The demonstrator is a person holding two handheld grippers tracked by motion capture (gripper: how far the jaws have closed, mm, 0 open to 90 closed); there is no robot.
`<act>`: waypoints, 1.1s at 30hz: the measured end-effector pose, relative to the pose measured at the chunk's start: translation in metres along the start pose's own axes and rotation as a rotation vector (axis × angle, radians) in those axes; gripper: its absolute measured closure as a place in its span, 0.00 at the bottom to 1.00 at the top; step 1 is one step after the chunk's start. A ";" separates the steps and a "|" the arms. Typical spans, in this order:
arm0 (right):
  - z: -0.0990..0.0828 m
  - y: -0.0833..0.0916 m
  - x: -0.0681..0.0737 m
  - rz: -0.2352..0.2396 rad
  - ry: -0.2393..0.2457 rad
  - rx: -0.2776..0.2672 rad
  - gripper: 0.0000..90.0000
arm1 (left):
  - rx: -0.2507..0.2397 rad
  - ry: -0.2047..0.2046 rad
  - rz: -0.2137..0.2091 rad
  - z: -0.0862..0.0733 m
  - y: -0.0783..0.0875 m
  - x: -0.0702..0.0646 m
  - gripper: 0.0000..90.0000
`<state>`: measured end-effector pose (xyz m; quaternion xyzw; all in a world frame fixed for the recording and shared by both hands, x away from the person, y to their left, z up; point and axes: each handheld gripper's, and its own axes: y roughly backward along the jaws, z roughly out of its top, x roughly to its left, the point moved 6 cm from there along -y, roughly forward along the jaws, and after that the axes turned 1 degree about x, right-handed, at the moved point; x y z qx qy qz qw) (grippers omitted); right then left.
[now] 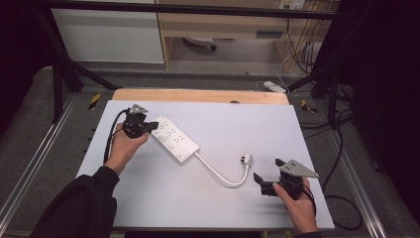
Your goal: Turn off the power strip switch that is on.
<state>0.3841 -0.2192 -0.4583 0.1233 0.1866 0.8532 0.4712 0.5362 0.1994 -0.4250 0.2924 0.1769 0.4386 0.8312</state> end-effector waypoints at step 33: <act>-0.001 0.001 0.000 0.004 0.004 0.005 0.03 | 0.089 -0.023 0.002 -0.021 -0.028 -0.003 1.00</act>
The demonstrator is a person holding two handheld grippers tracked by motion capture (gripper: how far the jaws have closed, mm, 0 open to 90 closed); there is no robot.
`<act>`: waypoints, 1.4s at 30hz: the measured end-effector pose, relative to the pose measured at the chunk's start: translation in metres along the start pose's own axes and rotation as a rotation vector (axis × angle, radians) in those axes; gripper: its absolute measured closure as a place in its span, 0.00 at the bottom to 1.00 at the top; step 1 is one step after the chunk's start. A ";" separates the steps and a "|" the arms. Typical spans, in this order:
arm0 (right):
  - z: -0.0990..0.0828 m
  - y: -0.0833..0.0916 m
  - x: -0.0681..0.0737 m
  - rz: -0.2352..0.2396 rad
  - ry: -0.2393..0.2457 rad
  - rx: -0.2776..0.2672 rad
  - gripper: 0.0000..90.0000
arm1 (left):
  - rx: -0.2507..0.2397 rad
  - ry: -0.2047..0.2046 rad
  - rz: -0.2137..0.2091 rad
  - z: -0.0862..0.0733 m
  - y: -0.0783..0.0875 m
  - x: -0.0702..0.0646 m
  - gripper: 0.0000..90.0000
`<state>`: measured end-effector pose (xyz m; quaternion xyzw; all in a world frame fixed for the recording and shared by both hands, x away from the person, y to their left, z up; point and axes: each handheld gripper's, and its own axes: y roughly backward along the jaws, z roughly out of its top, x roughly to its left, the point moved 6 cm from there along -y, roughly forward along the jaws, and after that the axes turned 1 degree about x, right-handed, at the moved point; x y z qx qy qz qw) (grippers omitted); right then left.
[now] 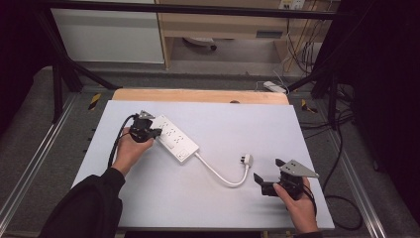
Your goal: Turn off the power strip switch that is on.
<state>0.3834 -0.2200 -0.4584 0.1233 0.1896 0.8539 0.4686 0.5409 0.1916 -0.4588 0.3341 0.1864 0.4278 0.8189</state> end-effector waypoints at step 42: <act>0.000 0.001 -0.001 0.001 -0.004 -0.001 0.03 | -0.018 0.001 0.009 -0.003 -0.005 -0.002 1.00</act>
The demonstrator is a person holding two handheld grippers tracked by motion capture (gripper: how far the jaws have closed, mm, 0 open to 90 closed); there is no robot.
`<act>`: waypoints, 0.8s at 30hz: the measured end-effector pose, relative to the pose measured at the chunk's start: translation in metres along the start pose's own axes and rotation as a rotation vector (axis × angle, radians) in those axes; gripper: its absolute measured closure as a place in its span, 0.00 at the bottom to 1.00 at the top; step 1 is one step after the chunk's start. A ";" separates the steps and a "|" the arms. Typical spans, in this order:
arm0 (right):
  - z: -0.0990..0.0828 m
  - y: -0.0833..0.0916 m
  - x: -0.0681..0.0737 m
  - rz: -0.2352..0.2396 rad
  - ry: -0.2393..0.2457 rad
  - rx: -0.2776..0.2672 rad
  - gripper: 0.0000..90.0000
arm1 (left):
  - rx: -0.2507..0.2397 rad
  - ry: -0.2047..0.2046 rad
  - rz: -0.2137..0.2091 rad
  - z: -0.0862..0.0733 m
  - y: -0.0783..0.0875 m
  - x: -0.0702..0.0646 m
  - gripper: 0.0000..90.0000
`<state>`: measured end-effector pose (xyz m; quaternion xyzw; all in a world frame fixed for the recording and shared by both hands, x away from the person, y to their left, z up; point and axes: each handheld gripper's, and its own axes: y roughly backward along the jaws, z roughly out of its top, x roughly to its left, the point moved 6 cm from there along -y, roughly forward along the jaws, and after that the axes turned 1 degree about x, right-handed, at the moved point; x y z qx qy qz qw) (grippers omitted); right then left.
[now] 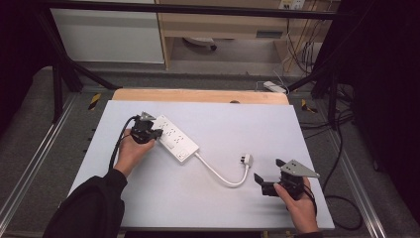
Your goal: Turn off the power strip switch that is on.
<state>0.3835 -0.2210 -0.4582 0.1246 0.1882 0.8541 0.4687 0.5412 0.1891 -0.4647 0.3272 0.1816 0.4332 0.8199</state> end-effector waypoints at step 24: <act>0.000 0.001 -0.001 -0.001 -0.004 -0.001 0.03 | -0.046 0.012 0.004 -0.006 -0.001 0.001 1.00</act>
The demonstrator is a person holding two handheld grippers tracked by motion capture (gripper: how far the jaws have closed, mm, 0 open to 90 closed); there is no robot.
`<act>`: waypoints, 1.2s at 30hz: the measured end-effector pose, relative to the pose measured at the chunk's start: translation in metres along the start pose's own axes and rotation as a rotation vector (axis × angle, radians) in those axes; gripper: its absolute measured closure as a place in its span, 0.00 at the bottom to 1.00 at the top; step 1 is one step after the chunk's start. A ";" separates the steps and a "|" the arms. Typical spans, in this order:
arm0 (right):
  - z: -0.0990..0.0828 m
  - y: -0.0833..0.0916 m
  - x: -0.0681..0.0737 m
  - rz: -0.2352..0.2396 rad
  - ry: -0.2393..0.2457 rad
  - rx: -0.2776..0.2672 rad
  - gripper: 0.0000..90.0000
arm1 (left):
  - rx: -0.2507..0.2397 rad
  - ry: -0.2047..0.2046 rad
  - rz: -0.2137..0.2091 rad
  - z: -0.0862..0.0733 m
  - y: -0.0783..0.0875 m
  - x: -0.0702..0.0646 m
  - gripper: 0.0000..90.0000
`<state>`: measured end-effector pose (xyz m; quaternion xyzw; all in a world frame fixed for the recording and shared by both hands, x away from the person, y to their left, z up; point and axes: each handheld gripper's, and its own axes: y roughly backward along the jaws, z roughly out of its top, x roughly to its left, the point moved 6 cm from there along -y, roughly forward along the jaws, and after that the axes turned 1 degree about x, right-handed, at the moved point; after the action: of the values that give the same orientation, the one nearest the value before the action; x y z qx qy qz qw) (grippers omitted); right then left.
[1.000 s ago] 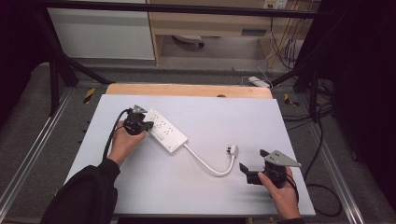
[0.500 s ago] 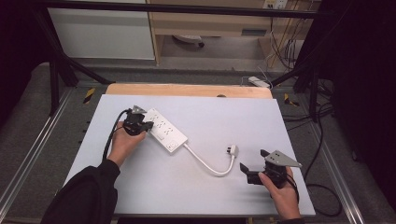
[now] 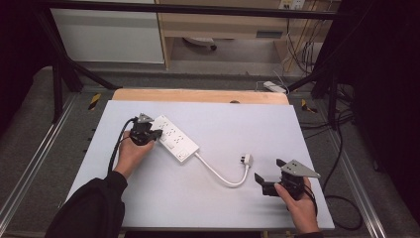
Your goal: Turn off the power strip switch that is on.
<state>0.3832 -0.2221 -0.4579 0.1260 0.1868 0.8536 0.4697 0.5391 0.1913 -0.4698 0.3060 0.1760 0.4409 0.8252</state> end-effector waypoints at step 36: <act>0.001 0.003 -0.003 -0.014 -0.001 -0.010 0.03 | 0.037 -0.033 -0.057 0.019 0.005 -0.013 1.00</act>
<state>0.3828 -0.2257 -0.4555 0.1231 0.1832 0.8511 0.4764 0.5393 0.1764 -0.4519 0.3232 0.1793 0.4087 0.8345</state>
